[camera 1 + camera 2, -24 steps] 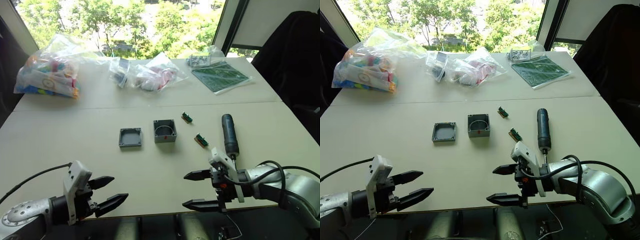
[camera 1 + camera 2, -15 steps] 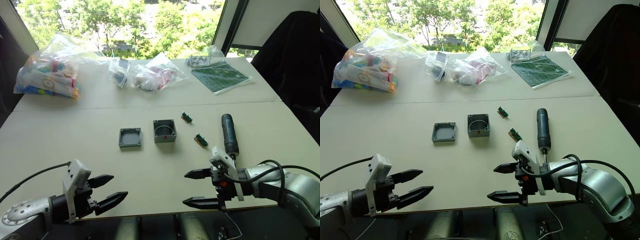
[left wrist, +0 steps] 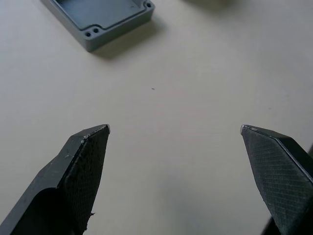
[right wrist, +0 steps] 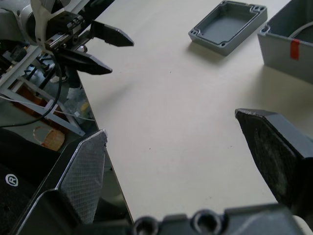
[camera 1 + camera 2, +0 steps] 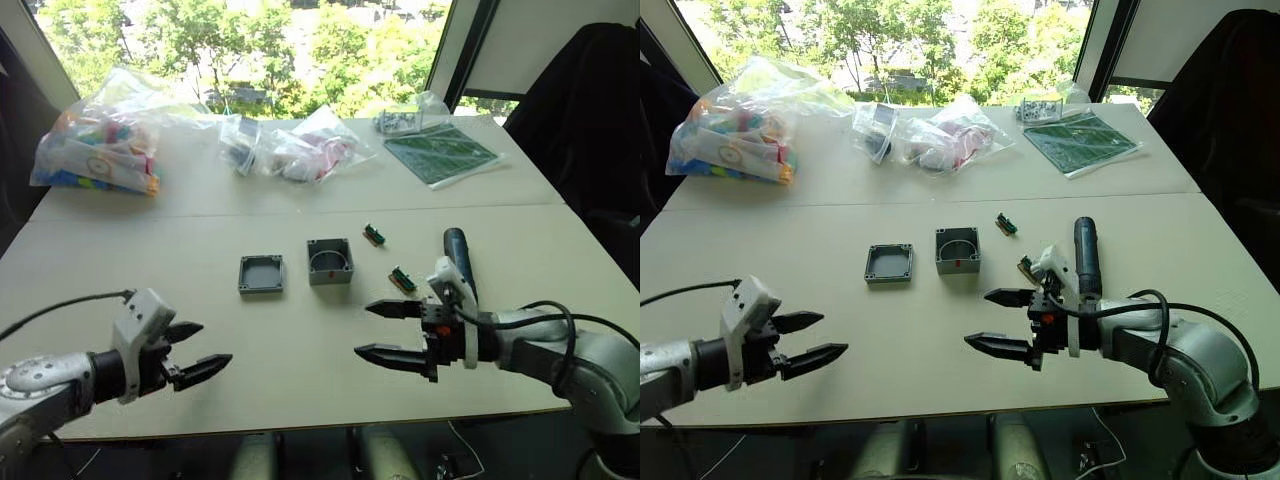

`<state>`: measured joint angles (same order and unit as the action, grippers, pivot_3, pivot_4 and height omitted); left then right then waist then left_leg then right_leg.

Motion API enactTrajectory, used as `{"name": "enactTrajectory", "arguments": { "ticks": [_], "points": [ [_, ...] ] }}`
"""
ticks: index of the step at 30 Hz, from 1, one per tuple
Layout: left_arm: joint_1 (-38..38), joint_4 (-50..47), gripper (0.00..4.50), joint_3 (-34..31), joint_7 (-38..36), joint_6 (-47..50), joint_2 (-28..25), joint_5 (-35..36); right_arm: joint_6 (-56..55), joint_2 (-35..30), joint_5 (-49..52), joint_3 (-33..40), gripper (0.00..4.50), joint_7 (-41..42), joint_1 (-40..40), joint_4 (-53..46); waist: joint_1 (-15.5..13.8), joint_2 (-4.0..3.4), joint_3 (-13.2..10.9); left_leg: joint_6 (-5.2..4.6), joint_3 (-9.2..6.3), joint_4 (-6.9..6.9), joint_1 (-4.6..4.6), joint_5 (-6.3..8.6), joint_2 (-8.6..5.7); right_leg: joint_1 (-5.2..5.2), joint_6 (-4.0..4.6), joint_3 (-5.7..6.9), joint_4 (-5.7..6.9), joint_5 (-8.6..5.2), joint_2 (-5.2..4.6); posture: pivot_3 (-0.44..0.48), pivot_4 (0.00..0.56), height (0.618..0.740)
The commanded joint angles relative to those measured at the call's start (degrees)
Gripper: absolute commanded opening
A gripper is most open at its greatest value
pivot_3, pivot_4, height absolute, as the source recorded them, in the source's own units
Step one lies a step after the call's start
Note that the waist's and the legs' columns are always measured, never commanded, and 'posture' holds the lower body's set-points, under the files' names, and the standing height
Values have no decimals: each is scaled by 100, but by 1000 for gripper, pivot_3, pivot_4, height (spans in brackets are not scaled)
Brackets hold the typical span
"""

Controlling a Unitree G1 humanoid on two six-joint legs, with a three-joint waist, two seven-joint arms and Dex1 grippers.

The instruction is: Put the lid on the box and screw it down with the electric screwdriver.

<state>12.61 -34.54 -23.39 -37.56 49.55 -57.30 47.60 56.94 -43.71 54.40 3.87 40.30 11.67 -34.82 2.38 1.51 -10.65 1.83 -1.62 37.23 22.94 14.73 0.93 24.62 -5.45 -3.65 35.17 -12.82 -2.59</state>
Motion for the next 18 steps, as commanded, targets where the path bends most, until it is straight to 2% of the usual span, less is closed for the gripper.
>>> {"name": "enactTrajectory", "arguments": {
  "ticks": [1, 2, 4, 5, 6, 8, 9, 11, 15, 18],
  "points": [
    [-1073, 402, 4406, 162, -692, -409, -401, -116, 274, 194, 919, 468, 4500, -543, 379, -149, -8, 0, 0, 0, 1, 0, 4, 0, -1, 1, 6, 0, 0, 3, -3, 0, 150, 740],
    [-1304, 527, 4406, 233, -817, -370, -461, -84, 324, 224, 1101, 526, 4500, -634, 451, -128, -6, 0, 0, 0, 3, 0, 9, 0, -1, 4, 23, 0, -1, 14, -3, 0, 150, 740],
    [-2304, 1037, 4406, 685, -1460, -84, -750, 187, 426, 314, 1575, 636, 4500, -943, 676, -9, -7, 0, -2, 0, 7, -3, 16, 0, -2, 8, 27, -1, -3, 17, -4, 0, 150, 740],
    [-2944, 1340, 4406, 1077, -1799, -104, -826, 61, 435, 343, 1690, 636, 4500, -1063, 777, 2, -6, 2, -2, -1, 7, -5, 21, 0, -5, 12, 23, -1, -1, 15, -3, 0, 150, 740],
    [-3991, 1702, 4406, 1829, -2241, -237, -709, -387, 405, 330, 1589, 590, 4500, -1127, 866, -16, -26, 3, -3, -1, 4, -5, 35, -1, -4, 25, 22, 3, 0, 15, 0, 0, 150, 740],
    [-5489, 2298, 4406, 2985, -2903, -513, -396, -1165, 333, 216, 1263, 429, 4500, -1154, 944, -90, -111, 7, -5, -2, -6, 4, 44, -2, -10, 28, 15, 10, 10, 12, 6, 0, 150, 740],
    [-5963, 2546, 4406, 3359, -3161, -616, -257, -1427, 309, 153, 1108, 340, 4500, -1146, 967, -120, -144, 5, -4, -2, -7, 2, 44, -2, -9, 28, 17, 12, 9, 14, 8, 0, 150, 740],
    [-6946, 3239, 4406, 4141, -3389, -913, 454, -2074, 139, -48, 548, 107, 4500, -1100, 818, -160, -178, 3, -1, -2, -6, 4, 39, -2, -12, 15, 15, 11, 7, 13, 6, 0, 150, 740],
    [-7917, 4350, 4406, 5159, -4051, -1303, 1348, -2969, -154, 116, 51, -130, 4500, -1230, 625, -177, -132, 4, -3, -3, -3, 12, 43, -2, -18, 14, 5, 4, 5, 7, 1, 0, 150, 740],
    [-8272, 5175, 4406, 5753, -4281, -1609, 1920, -3631, -290, 231, -210, -136, 4500, -1367, 374, -251, -121, 4, -4, -5, -2, 8, 45, -1, -15, 26, -6, -3, 18, 3, 7, 0, 150, 740]
  ]
}}
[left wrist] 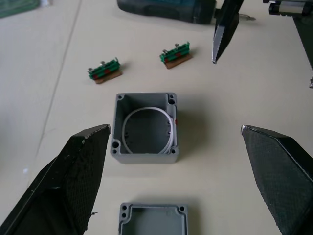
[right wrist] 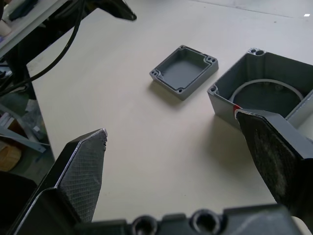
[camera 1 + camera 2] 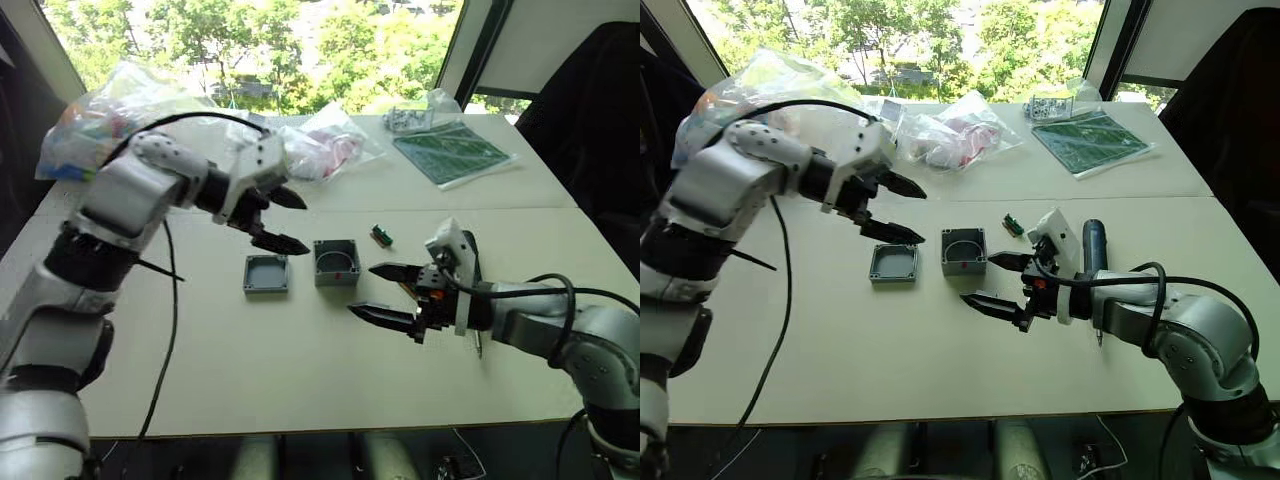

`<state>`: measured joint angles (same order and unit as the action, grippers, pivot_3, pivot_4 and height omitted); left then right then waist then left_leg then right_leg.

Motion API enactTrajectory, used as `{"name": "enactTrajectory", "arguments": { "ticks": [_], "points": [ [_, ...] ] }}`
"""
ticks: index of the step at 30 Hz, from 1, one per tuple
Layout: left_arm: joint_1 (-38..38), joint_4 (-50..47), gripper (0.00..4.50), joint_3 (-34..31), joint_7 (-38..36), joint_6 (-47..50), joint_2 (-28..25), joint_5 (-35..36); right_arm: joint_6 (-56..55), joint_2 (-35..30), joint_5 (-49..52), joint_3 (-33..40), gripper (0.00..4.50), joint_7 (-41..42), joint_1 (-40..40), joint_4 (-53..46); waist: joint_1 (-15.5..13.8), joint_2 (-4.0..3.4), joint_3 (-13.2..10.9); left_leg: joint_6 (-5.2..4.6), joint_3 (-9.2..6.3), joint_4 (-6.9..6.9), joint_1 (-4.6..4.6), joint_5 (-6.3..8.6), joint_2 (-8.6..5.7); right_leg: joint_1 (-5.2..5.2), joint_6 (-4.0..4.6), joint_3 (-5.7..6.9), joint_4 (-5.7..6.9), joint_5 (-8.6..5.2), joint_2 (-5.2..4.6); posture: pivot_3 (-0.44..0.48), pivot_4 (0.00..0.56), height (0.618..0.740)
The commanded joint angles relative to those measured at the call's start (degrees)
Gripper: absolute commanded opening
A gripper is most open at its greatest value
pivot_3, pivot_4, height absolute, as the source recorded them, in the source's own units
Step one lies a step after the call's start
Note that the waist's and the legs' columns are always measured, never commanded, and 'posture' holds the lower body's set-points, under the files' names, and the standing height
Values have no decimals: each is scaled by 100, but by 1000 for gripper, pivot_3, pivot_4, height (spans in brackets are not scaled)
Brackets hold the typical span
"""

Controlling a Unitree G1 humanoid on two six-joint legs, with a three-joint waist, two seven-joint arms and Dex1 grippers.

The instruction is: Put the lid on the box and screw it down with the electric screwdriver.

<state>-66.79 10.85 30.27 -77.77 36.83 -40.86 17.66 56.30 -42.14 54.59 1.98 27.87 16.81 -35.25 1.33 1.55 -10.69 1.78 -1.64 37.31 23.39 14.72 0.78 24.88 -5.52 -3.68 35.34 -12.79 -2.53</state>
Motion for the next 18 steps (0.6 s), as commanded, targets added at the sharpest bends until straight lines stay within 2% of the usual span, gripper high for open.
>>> {"name": "enactTrajectory", "arguments": {
  "ticks": [1, 5, 11, 18],
  "points": [
    [-381, 907, 4406, 468, -308, -507, 478, -774, -258, 93, -287, 76, 4500, -155, -239, -246, -14, -1, 0, 0, -6, 1, -2, 0, 0, 0, -10, 1, 13, -5, 3, 0, 150, 740],
    [-549, 1957, 4406, 656, -245, -1088, 1209, -1341, -321, 115, -349, 310, 4500, -310, -639, -433, -31, -2, -1, -2, -10, -1, -2, 0, 4, 8, -12, 1, 27, -9, 7, 0, 150, 740],
    [-647, 2935, 4406, 630, -252, -1566, 1970, -1833, -293, 157, -338, 555, 4500, -563, -1002, -691, -51, 1, -2, -2, -6, 23, 1, 1, 2, 9, -10, -4, 45, -9, 3, 0, 150, 740],
    [-672, 3551, 4406, 548, -325, -1960, 2500, -2216, -147, 306, -160, 705, 4500, -1018, -1104, -973, -40, 1, -2, -3, -9, 58, 2, 1, 2, 8, -10, -4, 73, -10, 4, 0, 150, 740]
  ]
}}
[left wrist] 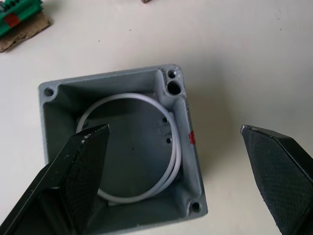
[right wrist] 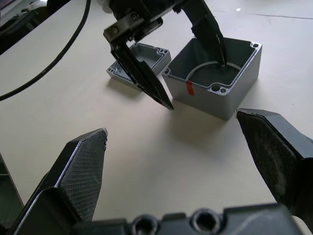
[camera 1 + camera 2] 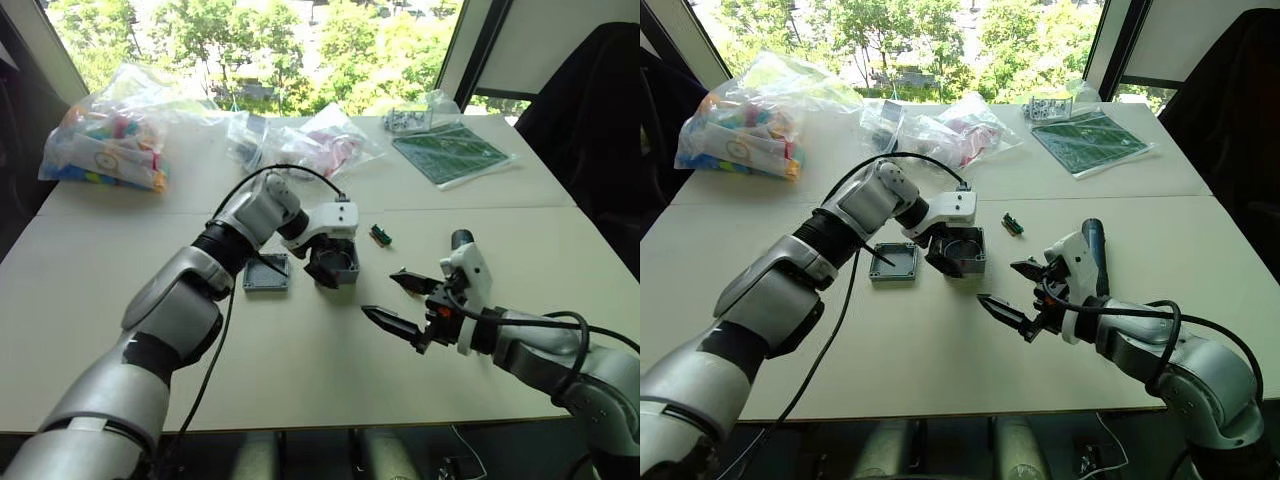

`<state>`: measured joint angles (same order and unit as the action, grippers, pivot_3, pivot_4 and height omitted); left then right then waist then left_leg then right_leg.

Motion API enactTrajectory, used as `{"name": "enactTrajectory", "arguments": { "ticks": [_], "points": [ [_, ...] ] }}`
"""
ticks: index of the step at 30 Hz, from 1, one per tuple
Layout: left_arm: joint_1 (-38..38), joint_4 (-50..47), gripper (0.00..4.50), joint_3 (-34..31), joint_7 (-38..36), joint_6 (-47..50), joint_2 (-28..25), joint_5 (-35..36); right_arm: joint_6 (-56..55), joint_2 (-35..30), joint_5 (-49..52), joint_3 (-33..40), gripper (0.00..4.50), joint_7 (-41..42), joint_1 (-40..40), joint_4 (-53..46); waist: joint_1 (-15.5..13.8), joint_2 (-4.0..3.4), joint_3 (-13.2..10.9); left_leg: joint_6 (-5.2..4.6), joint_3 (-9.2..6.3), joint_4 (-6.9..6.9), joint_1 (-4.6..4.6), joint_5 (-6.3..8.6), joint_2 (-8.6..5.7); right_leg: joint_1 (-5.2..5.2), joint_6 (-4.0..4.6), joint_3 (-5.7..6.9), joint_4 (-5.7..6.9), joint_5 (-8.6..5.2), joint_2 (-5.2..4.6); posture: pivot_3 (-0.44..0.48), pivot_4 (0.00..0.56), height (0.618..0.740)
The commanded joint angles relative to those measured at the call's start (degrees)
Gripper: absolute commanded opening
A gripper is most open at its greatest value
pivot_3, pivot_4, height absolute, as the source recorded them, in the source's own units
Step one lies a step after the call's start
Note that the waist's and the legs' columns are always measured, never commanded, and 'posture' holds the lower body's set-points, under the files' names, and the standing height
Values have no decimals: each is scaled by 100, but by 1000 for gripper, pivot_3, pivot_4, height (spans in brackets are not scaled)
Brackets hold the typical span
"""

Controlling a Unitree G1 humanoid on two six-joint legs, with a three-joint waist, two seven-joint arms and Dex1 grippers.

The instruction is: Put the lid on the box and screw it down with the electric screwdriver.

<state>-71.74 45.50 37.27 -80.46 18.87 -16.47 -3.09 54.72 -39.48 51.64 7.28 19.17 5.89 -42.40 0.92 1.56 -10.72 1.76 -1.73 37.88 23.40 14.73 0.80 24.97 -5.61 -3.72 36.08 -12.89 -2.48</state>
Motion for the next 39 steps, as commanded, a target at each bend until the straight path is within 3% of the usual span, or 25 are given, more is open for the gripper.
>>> {"name": "enactTrajectory", "arguments": {
  "ticks": [1, 2, 5, 13, 15, 19, 25, 31, 39],
  "points": [
    [-175, 121, 4406, -164, -83, -197, 102, -177, 22, 51, 154, 186, 4500, -200, -24, -281, 3, 0, 0, 0, 0, 2, -1, 0, 0, -1, 0, 0, 2, 0, 0, 0, 150, 740],
    [-169, 173, 4406, -151, -95, -233, 149, -236, 33, 67, 179, 196, 4500, -263, -38, -307, 3, 0, 0, 0, 0, 3, -1, 0, 0, -2, -1, 0, 2, 0, 0, 0, 150, 740],
    [-128, 258, 3739, -133, -122, -384, 220, -400, 42, 106, 242, 223, 4500, -410, -72, -356, -5, 0, 0, 0, -3, 7, -1, 0, 0, -6, 0, 0, 3, 0, 1, 0, 150, 740],
    [-111, 276, 521, -275, -197, -451, 279, -563, -2, 108, 298, 226, 4500, -590, -104, -369, -5, 0, 0, 0, -3, 8, 0, 0, 0, -7, 4, -1, 3, 3, 1, 0, 150, 740],
    [-89, 247, 50, -295, -232, -478, 239, -615, -31, 143, 274, 148, 4500, -592, -85, -339, -9, 1, 0, -1, -3, 8, 0, 0, 0, -7, 3, -1, 3, 3, 1, 0, 150, 740],
    [-2, 144, 50, -368, -395, -711, 136, -657, -48, 151, 263, 55, 4500, -538, -83, -306, 7, 0, 0, 0, -5, 8, -4, 0, 0, -12, 2, -1, 3, 2, 2, 0, 150, 740],
    [117, -12, 50, -581, -1086, -2278, -230, -266, 37, -49, 653, 185, 4500, -177, -207, -378, -1, 0, 0, -1, -7, 8, -2, 0, 2, -10, 7, 0, 4, 5, 3, 0, 150, 740],
    [192, -916, 50, 125, -1204, -2393, -805, 798, 158, -408, 1132, 319, 4500, 39, -329, -508, -17, 0, 0, 0, -7, 11, 0, 0, 0, -13, 6, -1, 3, 5, -3, 0, 150, 740],
    [378, -1191, 50, 572, -1204, -2841, -1087, 922, 140, -436, 1195, 19, 4500, 31, -297, -490, 0, 0, 0, -1, -8, 13, -7, 0, 1, -17, 6, -1, 7, 5, 2, 0, 150, 740]
  ]
}}
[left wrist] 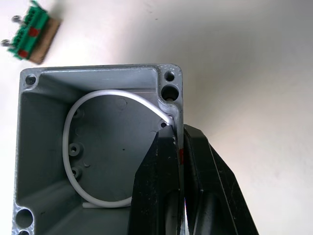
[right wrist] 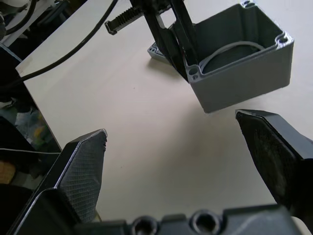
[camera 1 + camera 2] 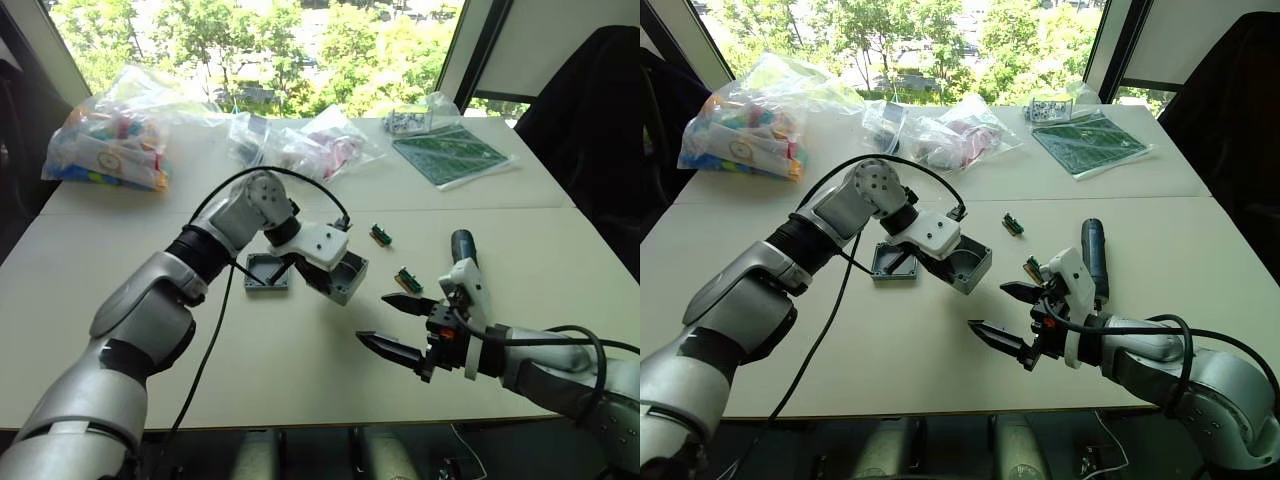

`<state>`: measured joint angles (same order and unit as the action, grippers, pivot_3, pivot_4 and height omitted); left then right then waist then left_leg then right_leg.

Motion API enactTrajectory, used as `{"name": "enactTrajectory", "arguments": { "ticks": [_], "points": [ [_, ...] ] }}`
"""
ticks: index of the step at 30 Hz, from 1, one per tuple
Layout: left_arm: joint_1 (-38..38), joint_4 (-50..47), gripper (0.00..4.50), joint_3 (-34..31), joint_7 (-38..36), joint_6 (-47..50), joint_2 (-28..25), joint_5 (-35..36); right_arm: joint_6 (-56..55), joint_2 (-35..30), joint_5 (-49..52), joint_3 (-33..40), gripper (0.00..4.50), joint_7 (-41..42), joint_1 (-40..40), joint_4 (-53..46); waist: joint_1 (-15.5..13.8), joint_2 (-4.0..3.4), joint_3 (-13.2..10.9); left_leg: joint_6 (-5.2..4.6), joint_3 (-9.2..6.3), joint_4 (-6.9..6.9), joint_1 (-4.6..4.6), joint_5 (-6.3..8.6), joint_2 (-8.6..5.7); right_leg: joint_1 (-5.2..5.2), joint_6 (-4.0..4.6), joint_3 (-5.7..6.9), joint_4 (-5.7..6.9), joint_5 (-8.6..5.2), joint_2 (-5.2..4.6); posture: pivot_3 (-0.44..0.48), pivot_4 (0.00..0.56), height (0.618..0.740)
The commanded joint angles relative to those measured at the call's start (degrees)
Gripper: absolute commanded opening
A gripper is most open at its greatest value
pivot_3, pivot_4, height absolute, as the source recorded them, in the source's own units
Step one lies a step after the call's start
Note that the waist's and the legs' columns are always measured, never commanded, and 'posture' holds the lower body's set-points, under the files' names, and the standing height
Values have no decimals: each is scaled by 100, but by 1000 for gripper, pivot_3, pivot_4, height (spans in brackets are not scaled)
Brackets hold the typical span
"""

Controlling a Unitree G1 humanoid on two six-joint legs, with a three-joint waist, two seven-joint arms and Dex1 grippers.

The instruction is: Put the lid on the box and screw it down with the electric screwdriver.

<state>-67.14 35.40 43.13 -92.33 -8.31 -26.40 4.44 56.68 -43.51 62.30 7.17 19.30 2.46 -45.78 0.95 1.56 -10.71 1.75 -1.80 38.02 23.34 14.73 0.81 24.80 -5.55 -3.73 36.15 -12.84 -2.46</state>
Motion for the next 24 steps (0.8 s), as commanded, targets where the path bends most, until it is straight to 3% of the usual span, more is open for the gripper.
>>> {"name": "enactTrajectory", "arguments": {
  "ticks": [1, 17, 22, 24],
  "points": [
    [-73, -210, 50, 2, -17, -120, -108, 192, -58, -46, 142, 36, 4500, 22, 47, -152, -7, 0, 0, 0, -1, 1, 1, 0, 0, 0, 0, 0, 0, 0, 1, 0, 150, 740],
    [410, -1316, 50, -42, -17, 565, -425, 371, -29, -494, 800, 232, 4500, -24, -154, -288, -12, 0, 0, 0, -1, 2, 1, 0, 0, -1, 0, 0, 0, 0, 0, 0, 150, 740],
    [550, -1615, 1318, -136, -17, 799, -421, 378, -49, -611, 889, 221, 4500, -8, -138, -241, -10, 0, 0, 0, -2, 3, 1, 0, 1, -2, -1, 0, -1, -1, 1, 0, 150, 740],
    [580, -1734, 2053, -203, -17, 877, -438, 372, -53, -657, 954, 243, 4500, -10, -157, -259, -10, 0, 0, 0, -2, 3, 0, 0, 1, -2, -1, 0, 0, -1, 1, 0, 150, 740]
  ]
}}
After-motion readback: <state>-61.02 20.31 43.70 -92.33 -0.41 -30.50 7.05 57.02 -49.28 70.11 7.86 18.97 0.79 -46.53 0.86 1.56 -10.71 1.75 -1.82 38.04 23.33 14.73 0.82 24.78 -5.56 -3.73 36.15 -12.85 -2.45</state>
